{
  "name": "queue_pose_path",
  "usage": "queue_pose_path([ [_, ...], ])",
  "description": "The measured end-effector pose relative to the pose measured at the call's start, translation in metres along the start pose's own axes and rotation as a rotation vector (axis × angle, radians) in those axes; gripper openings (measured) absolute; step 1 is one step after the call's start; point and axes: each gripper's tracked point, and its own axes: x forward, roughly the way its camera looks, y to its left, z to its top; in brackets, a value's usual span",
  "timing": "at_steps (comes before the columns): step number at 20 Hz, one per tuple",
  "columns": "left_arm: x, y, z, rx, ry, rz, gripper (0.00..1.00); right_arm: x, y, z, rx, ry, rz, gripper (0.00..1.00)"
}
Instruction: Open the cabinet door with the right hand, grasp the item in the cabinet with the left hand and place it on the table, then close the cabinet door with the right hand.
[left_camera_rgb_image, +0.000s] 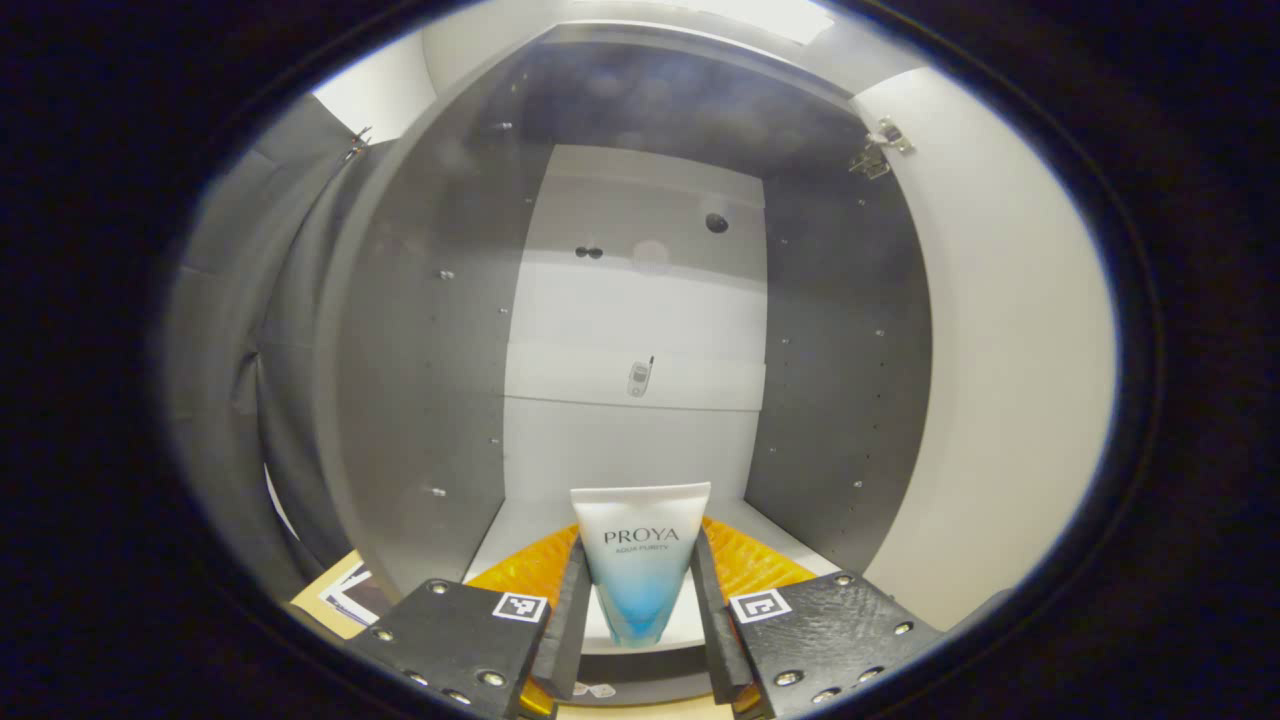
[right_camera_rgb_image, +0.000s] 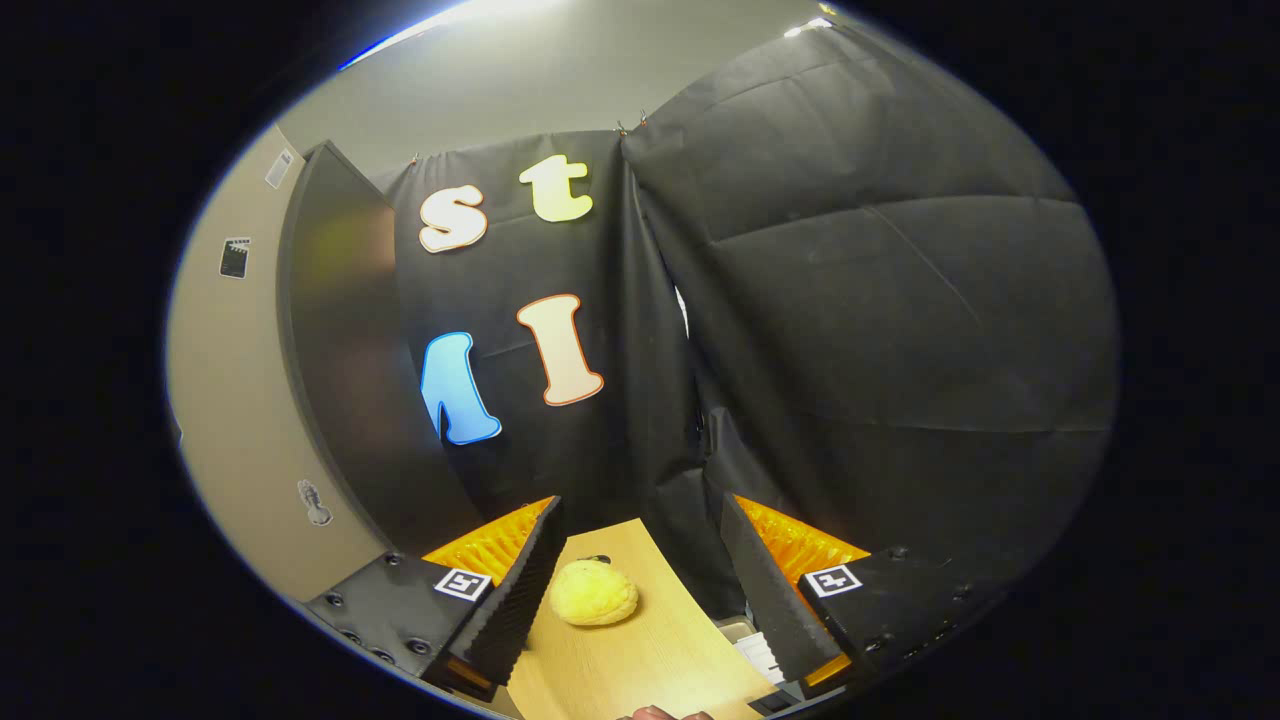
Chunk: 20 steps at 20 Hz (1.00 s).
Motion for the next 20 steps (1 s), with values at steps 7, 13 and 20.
queue_pose_path([
  [7,-0.079,0.063,-0.011,-0.004,-0.003,0.055,0.51,-0.026,0.017,0.006,0.019,-0.015,0.015,0.98],
  [13,-0.140,0.127,-0.061,0.043,0.061,0.133,0.53,-0.049,0.020,-0.001,0.048,-0.013,-0.015,0.98],
  [20,-0.192,0.185,-0.154,0.043,0.108,0.192,0.52,-0.082,0.011,-0.020,0.042,-0.015,-0.087,0.98],
])
